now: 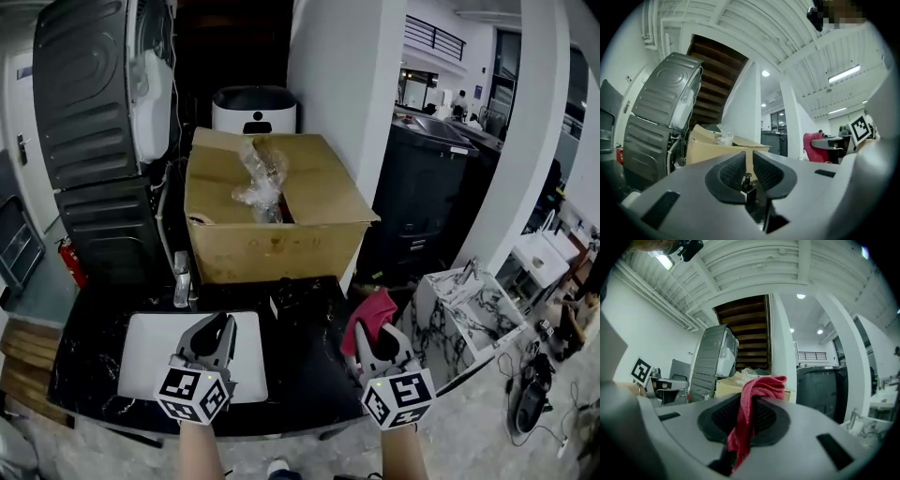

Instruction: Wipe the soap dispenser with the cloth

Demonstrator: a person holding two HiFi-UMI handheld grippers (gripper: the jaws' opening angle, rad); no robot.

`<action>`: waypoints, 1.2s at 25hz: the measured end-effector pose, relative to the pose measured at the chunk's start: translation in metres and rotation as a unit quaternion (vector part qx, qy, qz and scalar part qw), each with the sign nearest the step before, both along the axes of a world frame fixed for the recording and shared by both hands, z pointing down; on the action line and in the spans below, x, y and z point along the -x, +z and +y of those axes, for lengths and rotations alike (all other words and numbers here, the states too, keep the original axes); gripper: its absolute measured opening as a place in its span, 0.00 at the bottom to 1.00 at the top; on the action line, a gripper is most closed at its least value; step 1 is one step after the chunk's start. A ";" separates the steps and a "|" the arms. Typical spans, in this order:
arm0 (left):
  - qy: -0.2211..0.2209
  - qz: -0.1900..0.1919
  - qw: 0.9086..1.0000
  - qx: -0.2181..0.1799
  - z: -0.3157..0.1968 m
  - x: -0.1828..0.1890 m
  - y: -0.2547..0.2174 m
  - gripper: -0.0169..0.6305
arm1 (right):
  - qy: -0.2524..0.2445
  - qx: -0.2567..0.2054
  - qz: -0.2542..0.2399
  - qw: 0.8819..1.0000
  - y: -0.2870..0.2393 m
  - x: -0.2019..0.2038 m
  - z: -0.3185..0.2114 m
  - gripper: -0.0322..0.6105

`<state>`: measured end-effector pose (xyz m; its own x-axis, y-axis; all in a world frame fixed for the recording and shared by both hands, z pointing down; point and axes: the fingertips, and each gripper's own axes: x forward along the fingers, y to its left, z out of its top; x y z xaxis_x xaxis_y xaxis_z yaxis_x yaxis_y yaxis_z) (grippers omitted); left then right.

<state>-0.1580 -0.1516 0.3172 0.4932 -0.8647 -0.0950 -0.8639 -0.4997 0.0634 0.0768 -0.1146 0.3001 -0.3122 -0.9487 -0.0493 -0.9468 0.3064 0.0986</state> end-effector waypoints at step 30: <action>0.131 -0.153 0.977 0.064 -0.188 -0.124 0.130 0.39 | -0.047 0.109 -0.010 0.993 0.085 -0.008 -0.134 0.12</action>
<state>-0.0344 -0.3397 0.4474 0.6877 -0.6999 0.1930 -0.6954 -0.7114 -0.1021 0.0847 -0.2489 0.3852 -0.4009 -0.9043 0.1468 -0.9141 0.4055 0.0020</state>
